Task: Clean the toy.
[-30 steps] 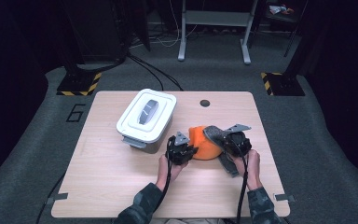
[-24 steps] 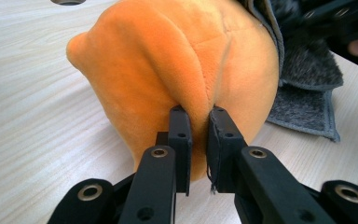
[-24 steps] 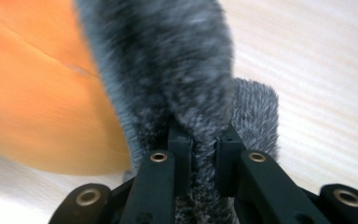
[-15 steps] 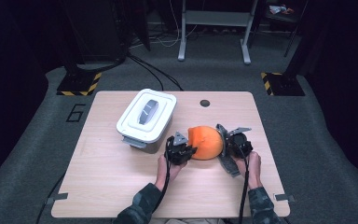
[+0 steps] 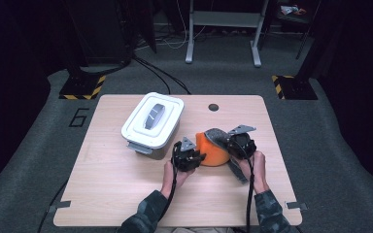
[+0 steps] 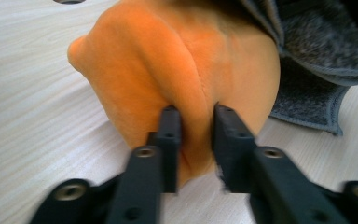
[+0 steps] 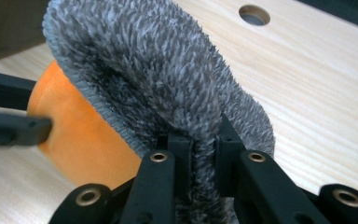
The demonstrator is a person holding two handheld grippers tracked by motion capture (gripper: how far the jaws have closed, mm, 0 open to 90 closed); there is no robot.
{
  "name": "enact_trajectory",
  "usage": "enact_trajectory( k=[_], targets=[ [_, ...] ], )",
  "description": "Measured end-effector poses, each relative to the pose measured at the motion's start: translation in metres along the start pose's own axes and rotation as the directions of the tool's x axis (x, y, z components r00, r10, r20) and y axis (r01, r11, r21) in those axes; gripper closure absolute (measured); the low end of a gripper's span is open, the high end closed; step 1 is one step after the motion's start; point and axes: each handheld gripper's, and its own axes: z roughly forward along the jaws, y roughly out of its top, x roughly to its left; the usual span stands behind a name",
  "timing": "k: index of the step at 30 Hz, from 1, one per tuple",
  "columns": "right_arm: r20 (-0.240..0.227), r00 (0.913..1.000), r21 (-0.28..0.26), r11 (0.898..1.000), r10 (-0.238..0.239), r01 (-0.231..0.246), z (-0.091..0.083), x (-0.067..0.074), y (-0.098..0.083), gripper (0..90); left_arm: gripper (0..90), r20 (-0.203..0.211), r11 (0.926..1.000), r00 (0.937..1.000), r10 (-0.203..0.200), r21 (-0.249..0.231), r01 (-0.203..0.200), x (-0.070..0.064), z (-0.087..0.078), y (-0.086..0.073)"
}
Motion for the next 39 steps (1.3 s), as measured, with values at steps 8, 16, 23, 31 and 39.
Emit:
enact_trajectory(
  k=[8,16,23,31,39],
  targets=[
    [0.021,0.9997,0.008,1.000,0.009,-0.009,0.002,0.001,0.002,81.2,55.4,-0.103,0.9952,0.9901,0.095,0.033,-0.093,-0.013,0.005,-0.011],
    [0.027,0.9996,-0.015,1.000,0.008,-0.008,-0.001,0.000,0.002,81.1,80.8,-0.115,0.9945,0.9880,0.103,0.028,-0.101,-0.013,0.007,-0.008],
    [0.035,0.9988,-0.048,0.998,0.034,-0.032,-0.016,-0.007,-0.001,81.0,84.4,-0.060,0.9981,0.9963,0.062,0.000,-0.062,-0.009,-0.005,0.004],
    [0.025,0.9997,-0.065,0.998,-0.004,0.005,-0.031,0.001,0.003,81.0,84.6,0.001,0.9993,0.9994,0.035,-0.010,-0.035,-0.013,-0.012,0.015],
    [-0.032,0.9959,-0.059,0.995,-0.084,0.082,-0.026,0.025,0.018,80.7,84.4,-0.002,0.9995,0.9996,0.029,-0.014,-0.029,-0.011,-0.010,0.016]
  ],
)
